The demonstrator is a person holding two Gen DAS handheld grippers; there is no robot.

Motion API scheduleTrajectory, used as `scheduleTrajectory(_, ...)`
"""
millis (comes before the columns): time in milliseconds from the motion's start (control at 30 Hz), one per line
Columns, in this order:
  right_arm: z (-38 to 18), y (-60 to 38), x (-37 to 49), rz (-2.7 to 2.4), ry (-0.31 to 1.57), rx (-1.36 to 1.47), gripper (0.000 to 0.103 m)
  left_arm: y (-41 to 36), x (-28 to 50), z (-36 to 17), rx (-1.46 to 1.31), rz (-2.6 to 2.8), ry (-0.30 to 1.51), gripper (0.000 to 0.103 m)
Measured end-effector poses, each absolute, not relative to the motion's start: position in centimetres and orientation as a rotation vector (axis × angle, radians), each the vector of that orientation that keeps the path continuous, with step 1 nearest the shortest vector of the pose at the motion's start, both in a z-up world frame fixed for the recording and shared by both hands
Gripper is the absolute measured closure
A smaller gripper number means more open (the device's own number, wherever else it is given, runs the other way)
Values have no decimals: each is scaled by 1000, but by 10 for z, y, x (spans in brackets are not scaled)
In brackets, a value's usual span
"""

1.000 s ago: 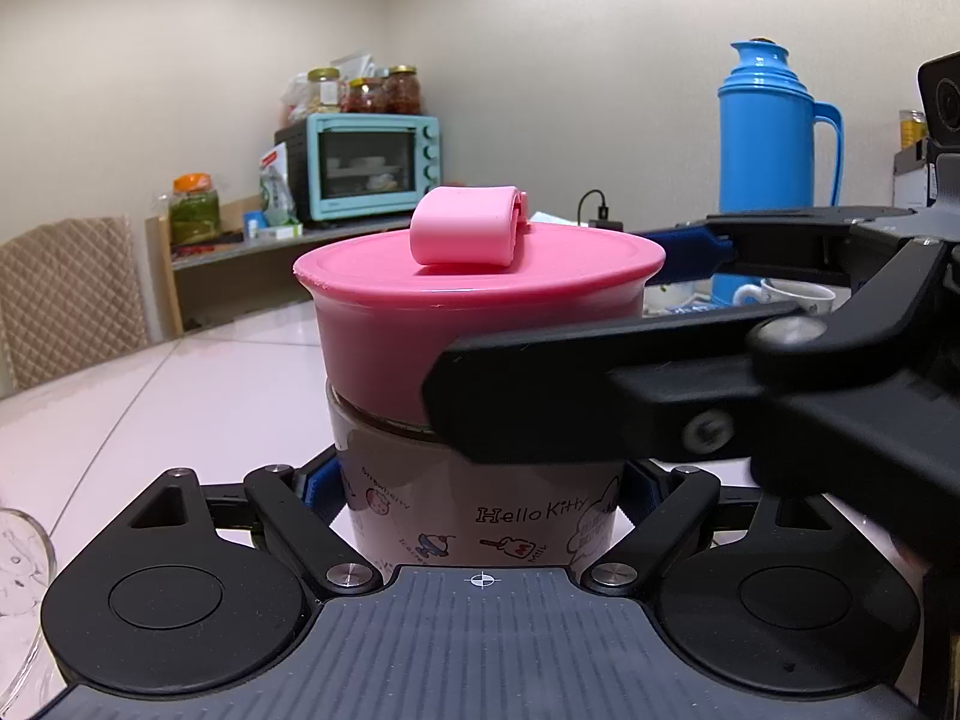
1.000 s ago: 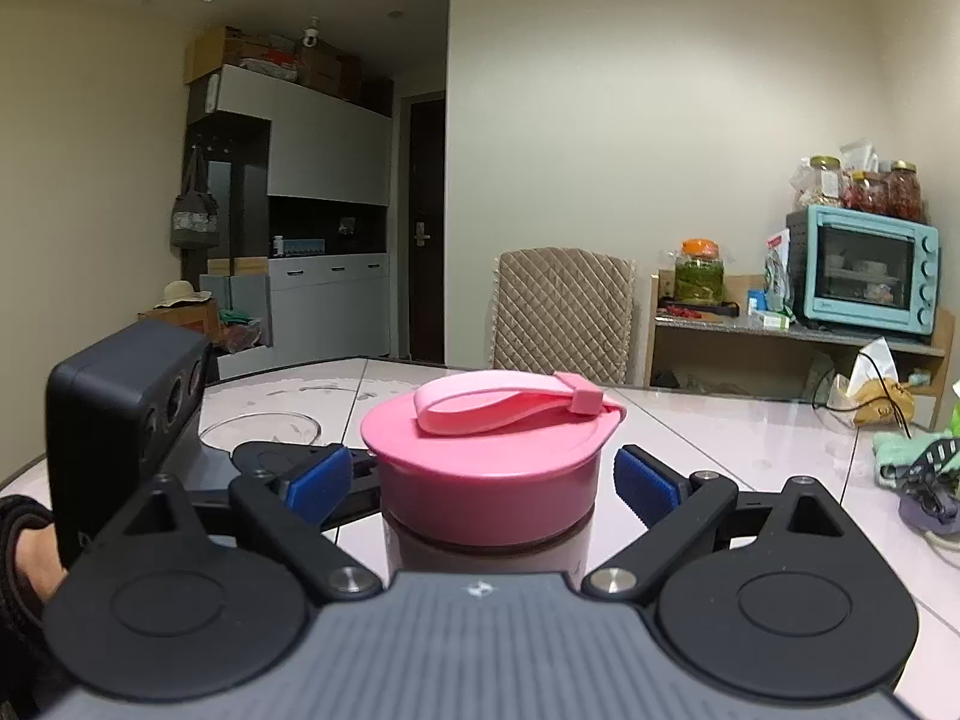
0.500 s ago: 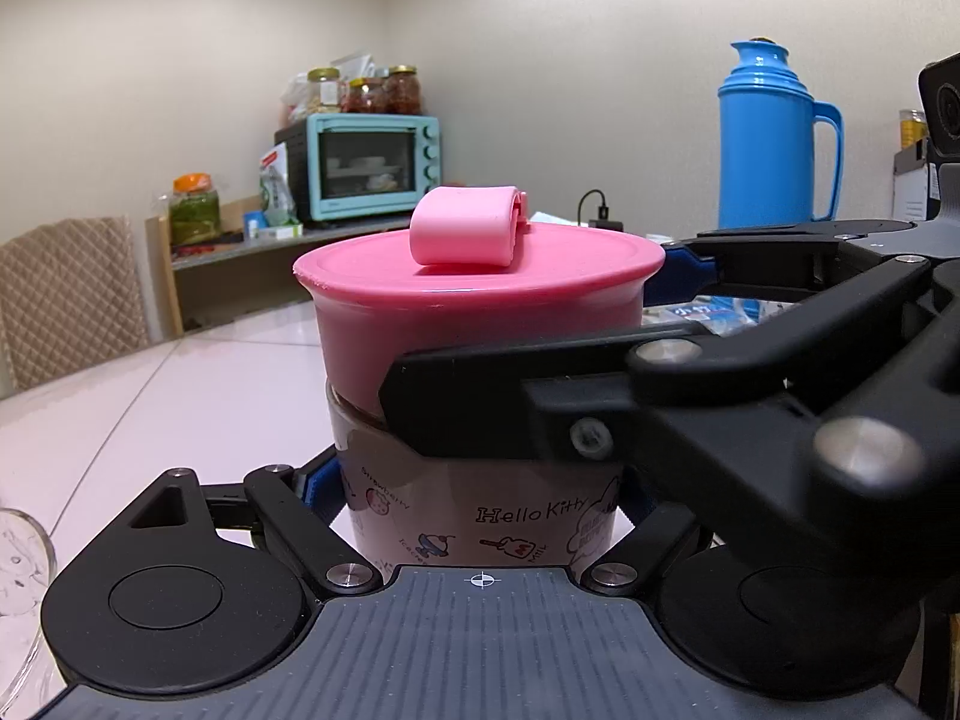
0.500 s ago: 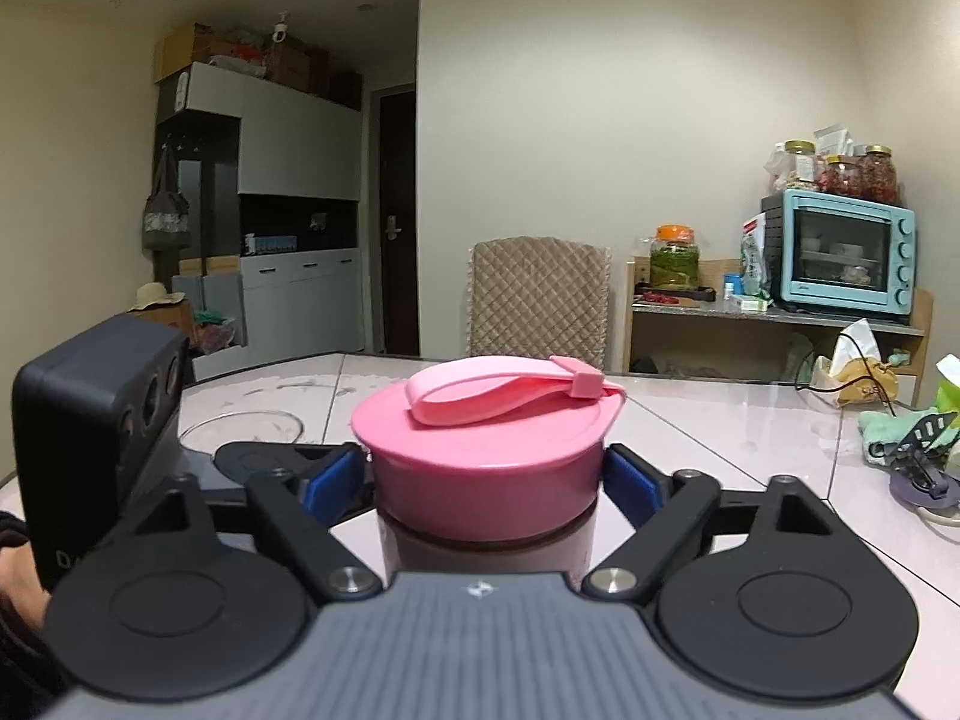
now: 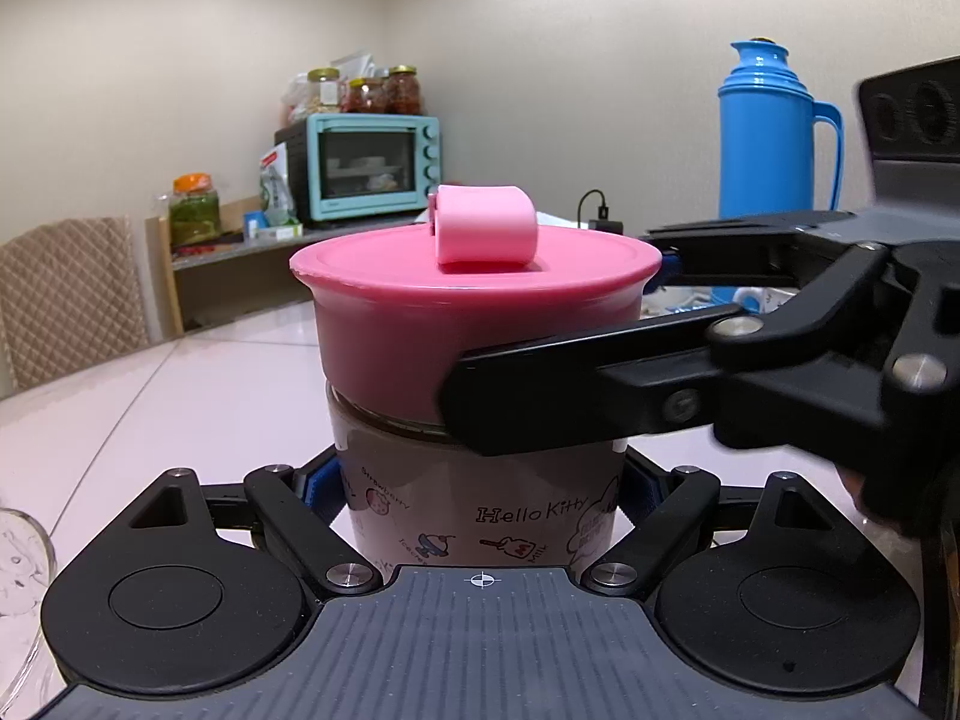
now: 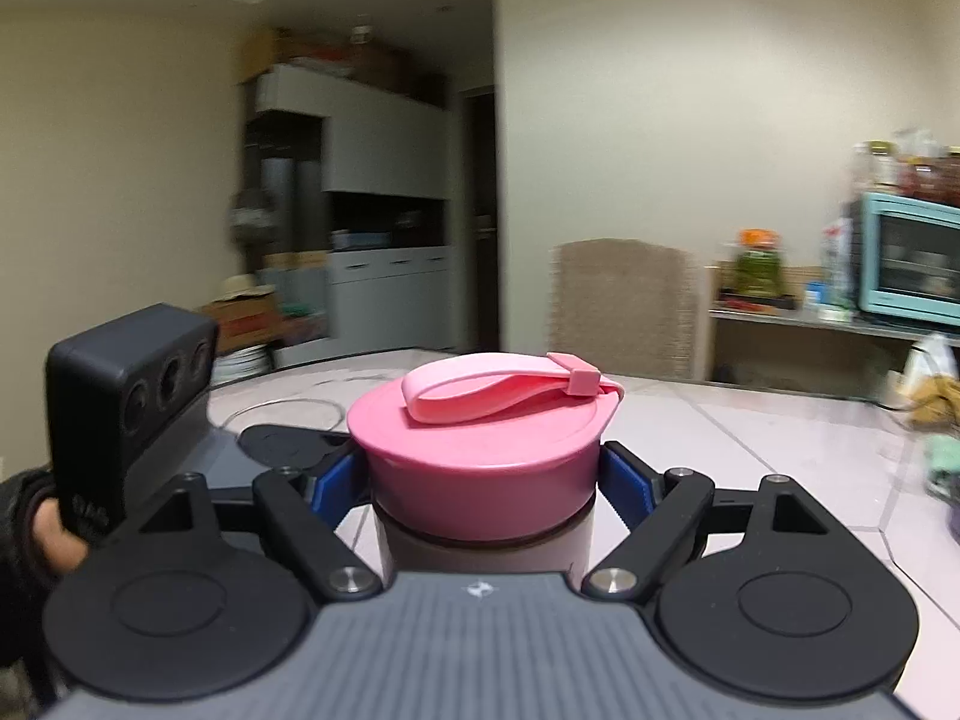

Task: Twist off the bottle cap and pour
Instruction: 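Twist the pink cap again with the right gripper while the left gripper holds the bottle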

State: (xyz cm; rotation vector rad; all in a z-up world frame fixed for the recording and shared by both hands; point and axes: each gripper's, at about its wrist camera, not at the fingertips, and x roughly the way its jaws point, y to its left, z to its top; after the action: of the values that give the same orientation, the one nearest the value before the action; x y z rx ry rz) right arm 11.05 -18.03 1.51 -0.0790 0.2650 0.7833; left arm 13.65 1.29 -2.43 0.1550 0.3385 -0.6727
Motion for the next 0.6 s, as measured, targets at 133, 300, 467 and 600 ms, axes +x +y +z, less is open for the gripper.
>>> scheduleTrajectory(133,15,-200,130,944,260,-85,19,13,136,-24,156,-672,338,13)
scheduleTrajectory(300,16,-215,152,1106,248,-80,19,13,139,-24,156,-672,338,13)
scheduleTrajectory(467,21,-216,153,1126,249,-85,19,13,139,-25,156,-673,338,13)
scheduleTrajectory(600,28,-211,140,1047,254,-95,16,13,139,-24,155,-673,338,13)
